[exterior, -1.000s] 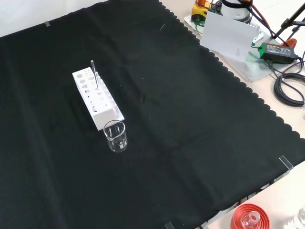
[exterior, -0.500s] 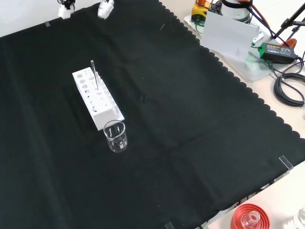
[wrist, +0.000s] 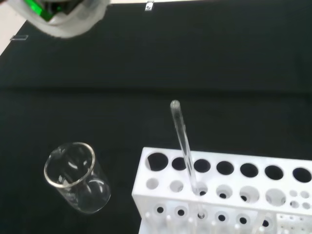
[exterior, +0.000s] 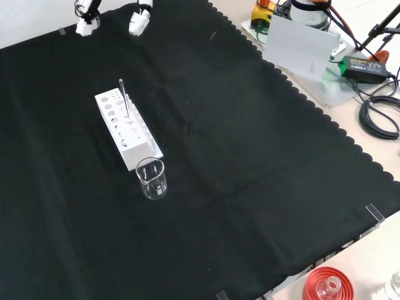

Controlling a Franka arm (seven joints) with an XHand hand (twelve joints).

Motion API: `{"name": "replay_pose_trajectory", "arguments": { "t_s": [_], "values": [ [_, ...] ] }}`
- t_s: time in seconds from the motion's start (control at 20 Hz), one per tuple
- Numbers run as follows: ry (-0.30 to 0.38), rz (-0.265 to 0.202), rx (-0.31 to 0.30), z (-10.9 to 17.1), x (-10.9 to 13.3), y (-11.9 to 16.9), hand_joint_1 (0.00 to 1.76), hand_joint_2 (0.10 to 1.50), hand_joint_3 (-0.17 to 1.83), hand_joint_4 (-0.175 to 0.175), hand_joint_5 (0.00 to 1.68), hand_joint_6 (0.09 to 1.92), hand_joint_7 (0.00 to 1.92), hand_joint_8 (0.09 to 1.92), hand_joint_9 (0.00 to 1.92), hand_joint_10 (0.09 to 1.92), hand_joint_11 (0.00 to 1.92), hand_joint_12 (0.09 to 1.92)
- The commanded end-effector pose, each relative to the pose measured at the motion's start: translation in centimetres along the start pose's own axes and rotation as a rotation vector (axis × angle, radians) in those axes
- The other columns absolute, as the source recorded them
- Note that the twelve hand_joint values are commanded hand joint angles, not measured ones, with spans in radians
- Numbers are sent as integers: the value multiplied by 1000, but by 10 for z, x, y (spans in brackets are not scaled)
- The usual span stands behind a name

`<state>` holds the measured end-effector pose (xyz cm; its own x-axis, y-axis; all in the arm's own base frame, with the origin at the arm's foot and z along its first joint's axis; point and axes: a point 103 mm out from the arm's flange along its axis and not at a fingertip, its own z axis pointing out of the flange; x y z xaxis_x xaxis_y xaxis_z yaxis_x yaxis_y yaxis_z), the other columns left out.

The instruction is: Take the glass rod from the white test tube rack.

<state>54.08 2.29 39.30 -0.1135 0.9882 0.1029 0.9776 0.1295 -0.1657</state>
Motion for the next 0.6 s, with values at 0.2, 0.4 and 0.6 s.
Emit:
{"name": "replay_pose_trajectory", "arguments": {
  "t_s": [0.2,0.4,0.6],
  "values": [
    [-51,-3,101,28,6,21,744,603,599,-36,501,198,648,695,829,669,759,1238],
    [-28,-10,103,39,3,26,744,614,577,-36,487,229,647,697,832,667,762,1235],
    [-25,-10,114,50,-4,30,744,617,572,-35,482,241,647,698,833,666,764,1235]
  ]
}}
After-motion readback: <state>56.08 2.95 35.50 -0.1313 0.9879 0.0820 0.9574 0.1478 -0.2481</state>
